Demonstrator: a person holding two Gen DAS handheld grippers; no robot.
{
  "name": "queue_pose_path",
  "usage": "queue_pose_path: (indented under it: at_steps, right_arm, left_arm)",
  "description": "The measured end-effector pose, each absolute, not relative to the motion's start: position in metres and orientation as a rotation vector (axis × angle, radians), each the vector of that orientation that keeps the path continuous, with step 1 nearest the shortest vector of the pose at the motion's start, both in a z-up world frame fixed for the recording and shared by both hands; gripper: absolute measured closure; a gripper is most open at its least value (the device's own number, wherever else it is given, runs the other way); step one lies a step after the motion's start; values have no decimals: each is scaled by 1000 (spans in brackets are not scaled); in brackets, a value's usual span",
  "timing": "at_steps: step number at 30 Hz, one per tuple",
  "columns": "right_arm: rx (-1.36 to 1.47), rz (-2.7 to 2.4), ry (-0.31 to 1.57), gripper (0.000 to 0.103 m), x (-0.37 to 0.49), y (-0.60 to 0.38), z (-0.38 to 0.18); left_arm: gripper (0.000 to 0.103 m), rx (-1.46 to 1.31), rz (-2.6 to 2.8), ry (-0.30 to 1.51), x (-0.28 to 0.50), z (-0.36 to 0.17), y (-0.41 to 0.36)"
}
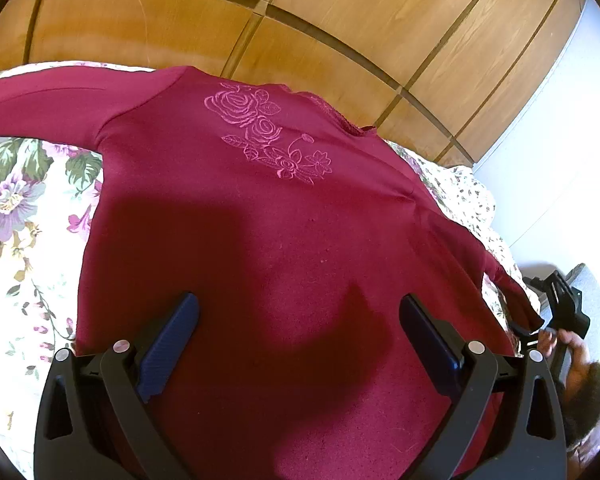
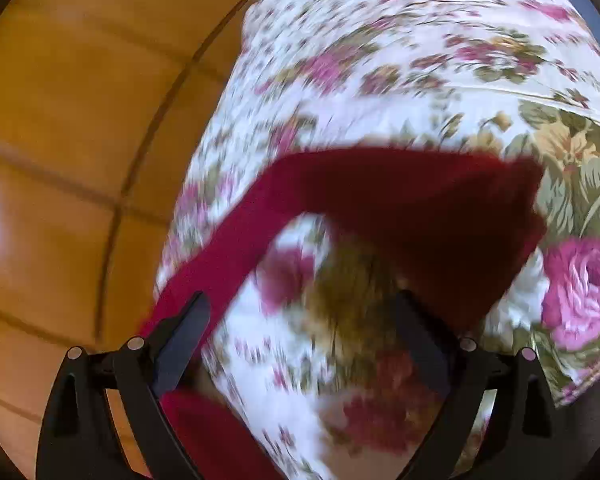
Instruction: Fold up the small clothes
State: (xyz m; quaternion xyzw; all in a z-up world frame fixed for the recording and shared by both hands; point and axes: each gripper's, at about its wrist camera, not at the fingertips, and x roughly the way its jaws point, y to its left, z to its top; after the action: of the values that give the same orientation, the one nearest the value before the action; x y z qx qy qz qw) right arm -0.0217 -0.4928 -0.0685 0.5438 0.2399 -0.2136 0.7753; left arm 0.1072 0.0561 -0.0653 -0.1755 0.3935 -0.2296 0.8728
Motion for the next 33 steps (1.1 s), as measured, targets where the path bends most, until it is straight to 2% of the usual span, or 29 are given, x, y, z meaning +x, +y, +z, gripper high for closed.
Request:
queue_pose_path:
  at_steps: [2, 5, 6, 7, 9, 10, 13, 17, 23, 27, 31, 32, 33]
  right_arm:
    - [1244, -505, 454, 12, -31, -509, -70]
    - [1275, -560, 448, 23, -36, -529, -71]
    - [1269, -578, 455, 35, -36, -535, -70]
    - [1261, -598, 454, 53, -36, -544, -69]
    - [1276, -590, 435, 69, -36, -557, -69]
    - [1283, -584, 426, 76, -32, -559, -71]
    - [1251, -585, 410, 86, -28, -558, -65]
    - [1043, -530, 386, 89, -11, -533, -28]
    - [620, -246, 363, 89, 42, -439, 21]
    - [335, 8, 414, 90, 75, -350, 22]
    - [138, 202, 493, 90, 92, -276, -2]
    - [93, 226, 532, 88, 95, -260, -13]
    - [62, 236, 567, 77, 96, -250, -22]
  left_arm:
    - [4, -365, -479, 823, 107, -66, 56]
    - [4, -366, -479, 823, 107, -66, 56]
    - [4, -365, -479, 823, 107, -66, 56]
    - [4, -364, -478, 824, 107, -65, 56]
    - [4, -363, -478, 824, 107, -65, 57]
    - [4, -363, -478, 824, 106, -65, 57]
    - [4, -363, -478, 824, 106, -65, 57]
    - [4, -361, -477, 824, 106, -65, 57]
    - [4, -354, -473, 826, 106, -65, 56]
    - [4, -343, -461, 839, 107, -64, 55]
    - [4, -355, -431, 887, 106, -54, 56]
    - [4, -381, -434, 900, 105, -50, 57]
    - [4, -418, -444, 910, 105, -47, 58]
